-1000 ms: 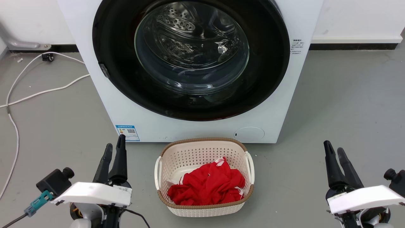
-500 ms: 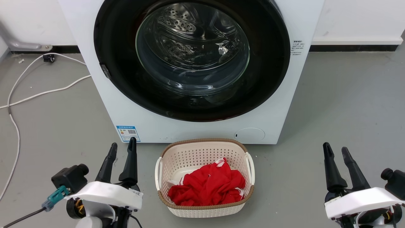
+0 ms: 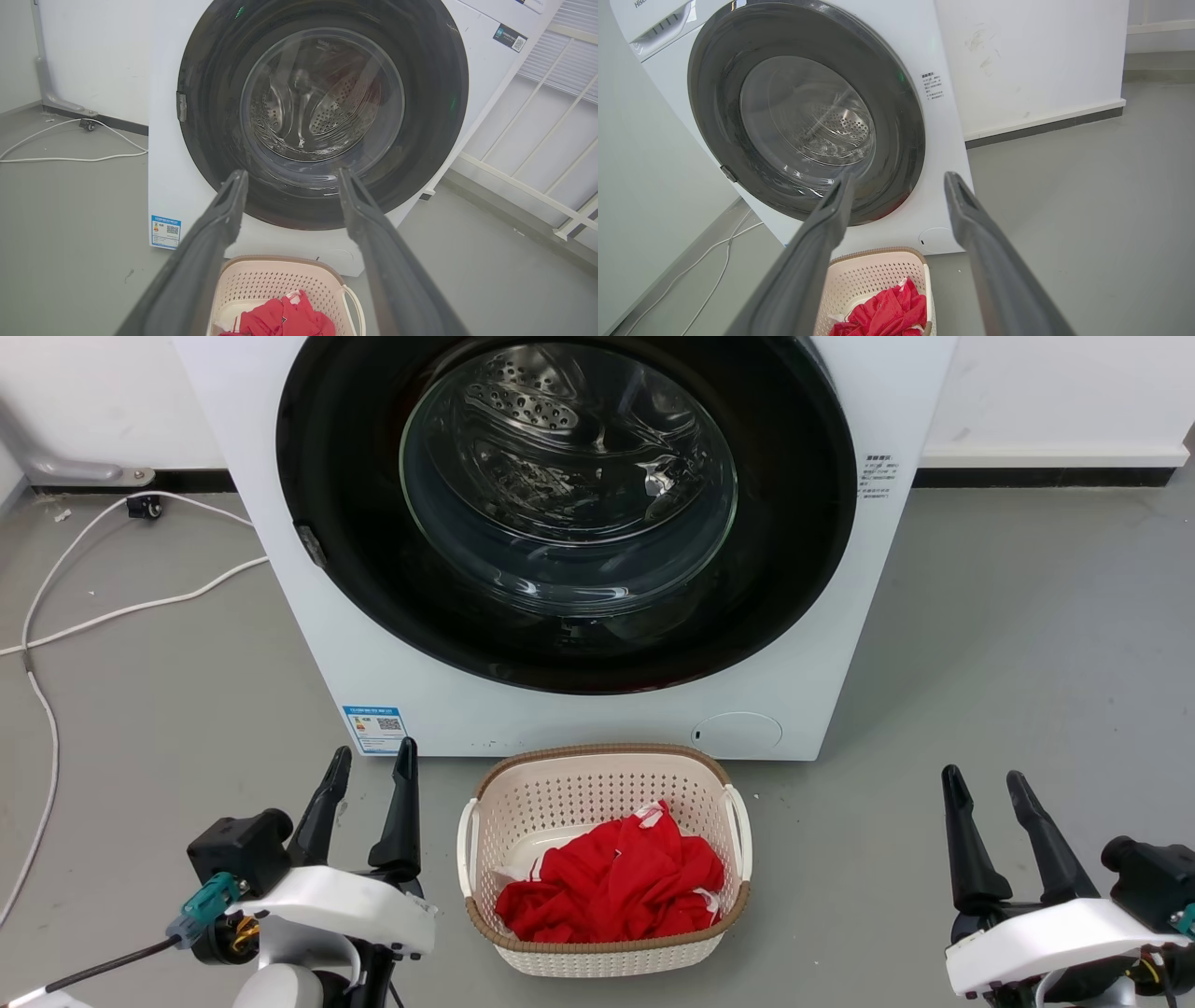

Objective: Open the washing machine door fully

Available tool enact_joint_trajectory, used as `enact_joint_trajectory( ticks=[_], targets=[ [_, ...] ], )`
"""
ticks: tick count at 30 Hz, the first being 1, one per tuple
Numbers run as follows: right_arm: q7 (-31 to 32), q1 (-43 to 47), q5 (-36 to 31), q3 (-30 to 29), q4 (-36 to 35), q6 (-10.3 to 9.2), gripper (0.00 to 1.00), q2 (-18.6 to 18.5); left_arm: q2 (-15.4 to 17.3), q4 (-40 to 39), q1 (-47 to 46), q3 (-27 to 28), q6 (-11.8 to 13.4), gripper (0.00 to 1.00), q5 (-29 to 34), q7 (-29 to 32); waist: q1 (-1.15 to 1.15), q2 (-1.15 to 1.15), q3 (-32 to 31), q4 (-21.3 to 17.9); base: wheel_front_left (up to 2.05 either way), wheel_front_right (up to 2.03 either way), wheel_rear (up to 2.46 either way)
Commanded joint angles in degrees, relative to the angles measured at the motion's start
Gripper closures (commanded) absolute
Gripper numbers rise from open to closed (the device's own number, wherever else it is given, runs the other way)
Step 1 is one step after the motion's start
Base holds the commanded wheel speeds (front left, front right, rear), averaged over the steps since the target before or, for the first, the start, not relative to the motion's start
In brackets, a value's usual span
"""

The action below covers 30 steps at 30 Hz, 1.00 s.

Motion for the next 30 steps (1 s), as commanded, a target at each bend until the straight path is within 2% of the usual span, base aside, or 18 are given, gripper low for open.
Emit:
enact_joint_trajectory(
  ticks=[1,30],
  targets=[
    [-0.5,-0.2,-2.1,0.1,-1.0,-0.01,0.0,0.1,0.5,-0.2,-1.4,-0.3,0.5,0.0,1.9,-0.6,0.0,0.0,0.0,0.0,0.0,0.0,0.0],
    [-1.5,1.4,-15.9,0.3,-2.2,-0.02,0.0,0.3,2.2,1.1,-2.4,-3.1,3.1,0.0,15.6,-4.2,0.0,0.0,0.5,-0.1,0.0,0.0,0.0]
  ],
)
